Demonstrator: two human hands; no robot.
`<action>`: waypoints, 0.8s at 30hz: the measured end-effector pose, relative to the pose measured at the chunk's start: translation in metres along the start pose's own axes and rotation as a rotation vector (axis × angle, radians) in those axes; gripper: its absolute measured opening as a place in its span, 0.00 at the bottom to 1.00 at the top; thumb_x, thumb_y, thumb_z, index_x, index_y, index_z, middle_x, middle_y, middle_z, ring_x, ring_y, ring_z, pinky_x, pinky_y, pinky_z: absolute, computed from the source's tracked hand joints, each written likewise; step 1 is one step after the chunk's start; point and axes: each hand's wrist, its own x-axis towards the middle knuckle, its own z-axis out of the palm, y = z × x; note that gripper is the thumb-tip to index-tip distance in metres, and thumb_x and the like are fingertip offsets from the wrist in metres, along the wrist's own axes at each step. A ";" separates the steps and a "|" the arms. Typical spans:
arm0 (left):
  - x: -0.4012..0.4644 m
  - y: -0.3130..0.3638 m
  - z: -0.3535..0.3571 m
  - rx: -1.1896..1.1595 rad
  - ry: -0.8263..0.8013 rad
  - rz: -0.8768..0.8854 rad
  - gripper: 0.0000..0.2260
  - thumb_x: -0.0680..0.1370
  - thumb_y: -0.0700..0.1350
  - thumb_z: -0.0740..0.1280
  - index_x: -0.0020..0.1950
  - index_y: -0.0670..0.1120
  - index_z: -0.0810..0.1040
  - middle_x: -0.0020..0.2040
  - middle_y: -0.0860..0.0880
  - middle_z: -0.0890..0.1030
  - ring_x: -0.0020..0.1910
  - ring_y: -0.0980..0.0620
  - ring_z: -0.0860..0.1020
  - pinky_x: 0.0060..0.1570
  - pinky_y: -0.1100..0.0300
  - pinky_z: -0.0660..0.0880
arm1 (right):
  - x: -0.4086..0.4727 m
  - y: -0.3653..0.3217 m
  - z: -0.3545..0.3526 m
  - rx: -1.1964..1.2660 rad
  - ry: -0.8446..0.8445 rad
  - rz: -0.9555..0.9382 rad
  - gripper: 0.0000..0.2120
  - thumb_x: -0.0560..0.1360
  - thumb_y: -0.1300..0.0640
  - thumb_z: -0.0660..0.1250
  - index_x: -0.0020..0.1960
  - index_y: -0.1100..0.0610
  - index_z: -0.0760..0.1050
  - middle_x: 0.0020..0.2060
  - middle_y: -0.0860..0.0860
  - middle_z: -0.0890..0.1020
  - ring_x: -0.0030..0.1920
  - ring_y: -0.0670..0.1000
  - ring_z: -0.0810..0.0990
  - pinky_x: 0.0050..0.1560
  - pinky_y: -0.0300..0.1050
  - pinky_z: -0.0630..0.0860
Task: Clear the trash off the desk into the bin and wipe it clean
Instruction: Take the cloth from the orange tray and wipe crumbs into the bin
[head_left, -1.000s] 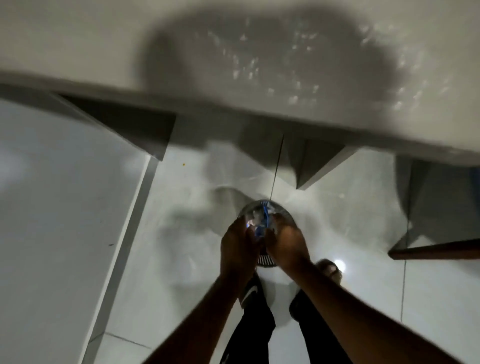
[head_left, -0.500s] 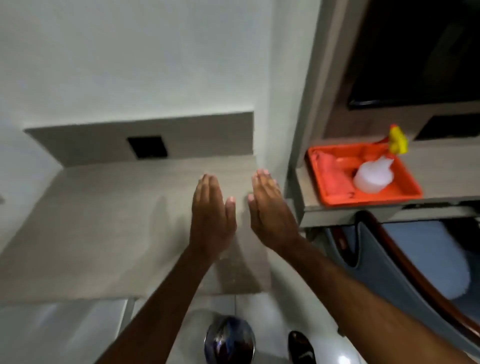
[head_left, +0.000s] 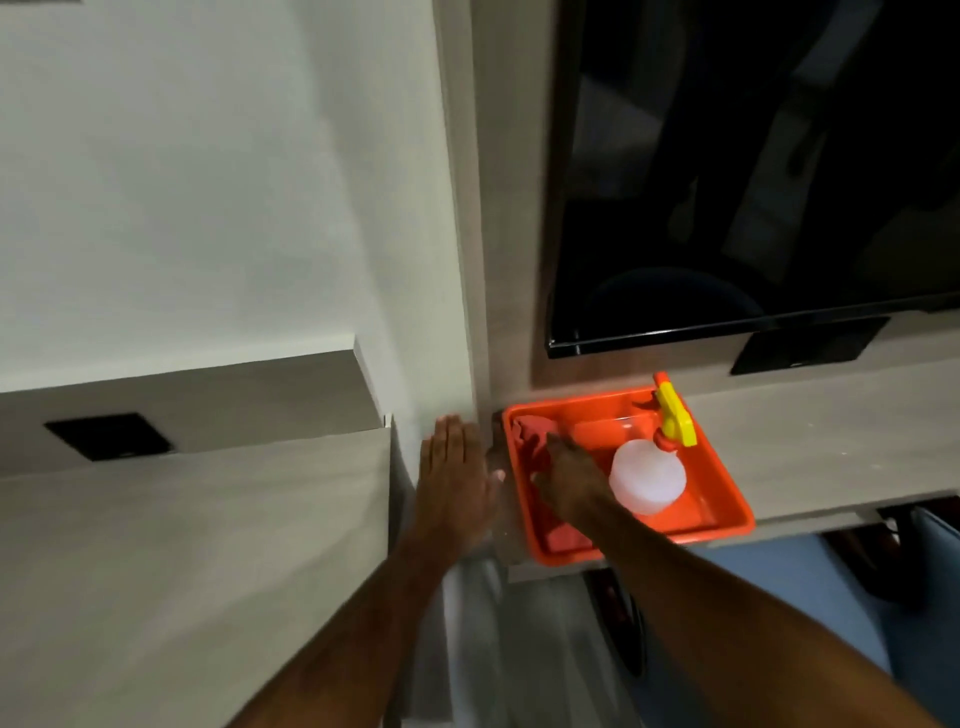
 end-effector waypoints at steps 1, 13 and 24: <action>-0.003 -0.008 0.010 -0.009 -0.016 -0.027 0.34 0.80 0.57 0.57 0.80 0.40 0.52 0.81 0.38 0.53 0.81 0.41 0.49 0.80 0.44 0.50 | 0.006 0.003 0.010 -0.018 -0.037 0.014 0.28 0.80 0.52 0.61 0.76 0.58 0.59 0.69 0.60 0.72 0.69 0.60 0.72 0.70 0.54 0.68; -0.079 -0.083 0.015 -0.062 0.002 -0.215 0.35 0.80 0.57 0.55 0.80 0.40 0.51 0.81 0.39 0.53 0.81 0.41 0.50 0.80 0.46 0.49 | -0.029 -0.015 0.020 0.271 0.557 0.138 0.11 0.71 0.57 0.67 0.52 0.57 0.73 0.46 0.60 0.82 0.48 0.65 0.81 0.47 0.56 0.78; -0.378 -0.110 0.084 -0.215 0.288 -0.236 0.32 0.80 0.51 0.58 0.77 0.34 0.55 0.79 0.35 0.57 0.80 0.40 0.52 0.79 0.44 0.53 | -0.306 -0.059 0.267 0.730 0.363 0.300 0.13 0.68 0.38 0.67 0.42 0.46 0.72 0.30 0.45 0.80 0.33 0.46 0.80 0.30 0.39 0.71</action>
